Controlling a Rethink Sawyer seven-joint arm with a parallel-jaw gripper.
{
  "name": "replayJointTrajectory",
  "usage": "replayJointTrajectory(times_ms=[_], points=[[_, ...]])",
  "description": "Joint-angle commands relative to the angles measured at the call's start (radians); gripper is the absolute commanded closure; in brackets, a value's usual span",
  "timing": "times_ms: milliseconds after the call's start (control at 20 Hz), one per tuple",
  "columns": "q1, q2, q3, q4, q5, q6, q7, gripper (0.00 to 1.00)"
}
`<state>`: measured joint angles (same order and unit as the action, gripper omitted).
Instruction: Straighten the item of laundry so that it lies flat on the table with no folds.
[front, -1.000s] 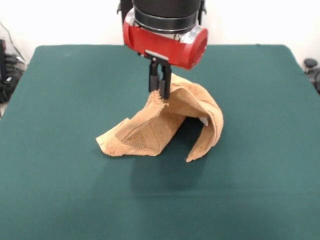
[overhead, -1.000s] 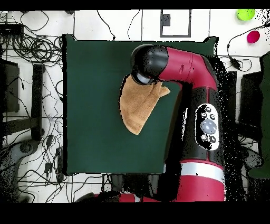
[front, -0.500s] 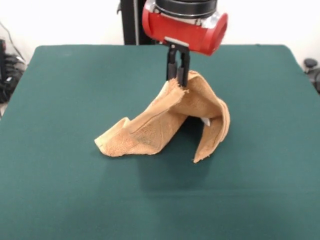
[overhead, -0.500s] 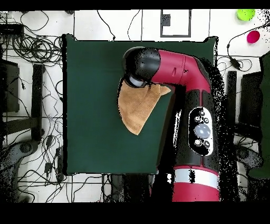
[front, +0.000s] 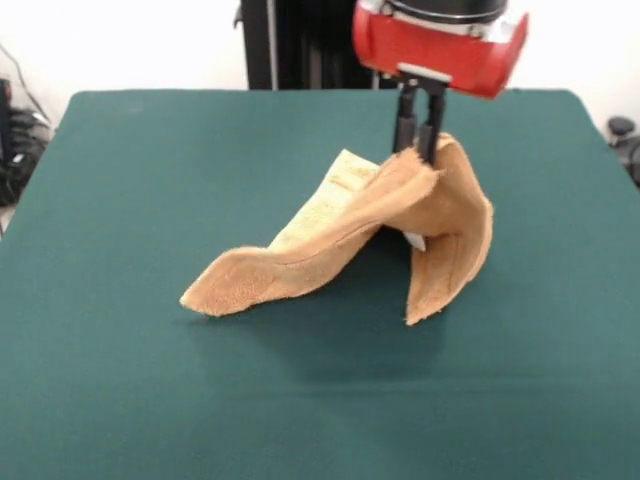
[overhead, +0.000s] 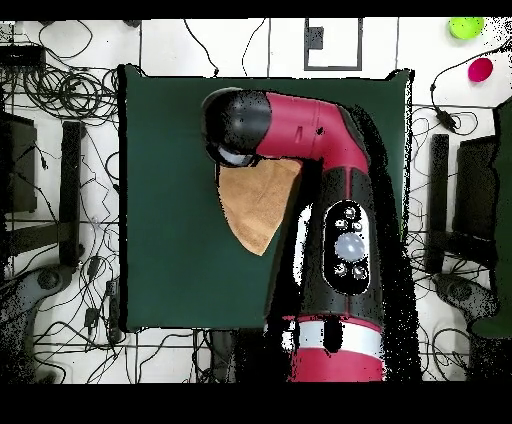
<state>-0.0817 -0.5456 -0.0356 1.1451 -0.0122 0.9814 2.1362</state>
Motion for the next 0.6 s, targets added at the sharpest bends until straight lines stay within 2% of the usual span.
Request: replayJointTrajectory(times_ms=[50, 450, 600], points=[[0.066, 0.016, -0.002, 0.101, 0.06, 0.048, 0.293, 1.0], [0.103, 0.008, -0.039, 0.085, 0.107, 0.098, 0.318, 1.0], [0.093, 0.02, -0.043, 0.065, 0.107, 0.111, 0.286, 1.0]])
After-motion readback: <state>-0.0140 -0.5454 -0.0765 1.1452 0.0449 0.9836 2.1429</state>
